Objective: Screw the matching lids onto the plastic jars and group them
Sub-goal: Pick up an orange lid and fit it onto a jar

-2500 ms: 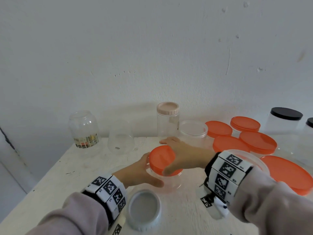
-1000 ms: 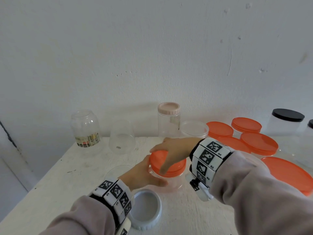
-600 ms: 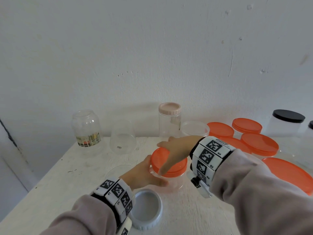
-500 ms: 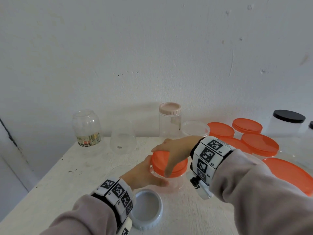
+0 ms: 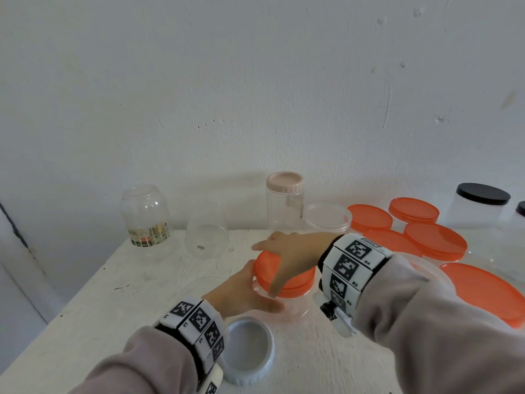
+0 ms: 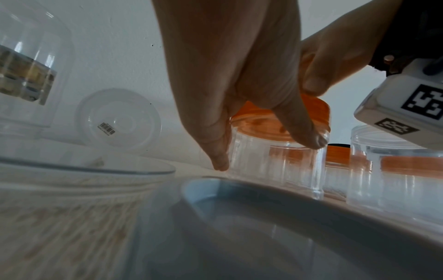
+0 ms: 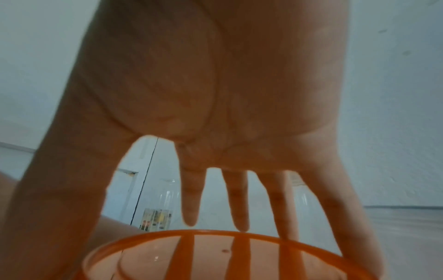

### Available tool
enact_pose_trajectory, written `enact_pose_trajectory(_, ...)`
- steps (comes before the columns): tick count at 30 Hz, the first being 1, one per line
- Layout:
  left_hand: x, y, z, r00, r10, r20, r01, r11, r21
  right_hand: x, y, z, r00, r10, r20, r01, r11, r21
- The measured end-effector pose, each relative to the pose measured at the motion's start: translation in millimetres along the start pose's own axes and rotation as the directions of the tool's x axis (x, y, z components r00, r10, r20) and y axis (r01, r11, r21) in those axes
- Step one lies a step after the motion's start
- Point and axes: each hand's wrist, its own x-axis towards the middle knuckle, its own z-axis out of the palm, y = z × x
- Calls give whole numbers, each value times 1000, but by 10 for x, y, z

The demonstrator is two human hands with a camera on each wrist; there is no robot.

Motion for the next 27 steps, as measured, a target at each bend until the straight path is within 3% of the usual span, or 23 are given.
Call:
enact_pose_trajectory(4,4,-19,6,1000,12,6,-12,1000,-25,51,11,44,1000,-17,-23,18,1000,8)
enact_pose_trajectory(10,-2,-25,10,1000,15,-5,-15,1000,-5,90,26,164,977,155,-144,-159,987,-16)
enact_pose_trajectory(12,-2,-28,1,1000,13,-3,-13,1000,9,65,58,141,980,169,-107,-167,986,25)
enact_pose_trajectory(18,4,-32,-8,1000,-12,8,12,1000,-3,27,109,52,999,29,18,-29,999,36)
enact_pose_trajectory(27,2,-20,5,1000,5,-19,-4,999,40,86,48,273,973,171,-153,-162,984,70)
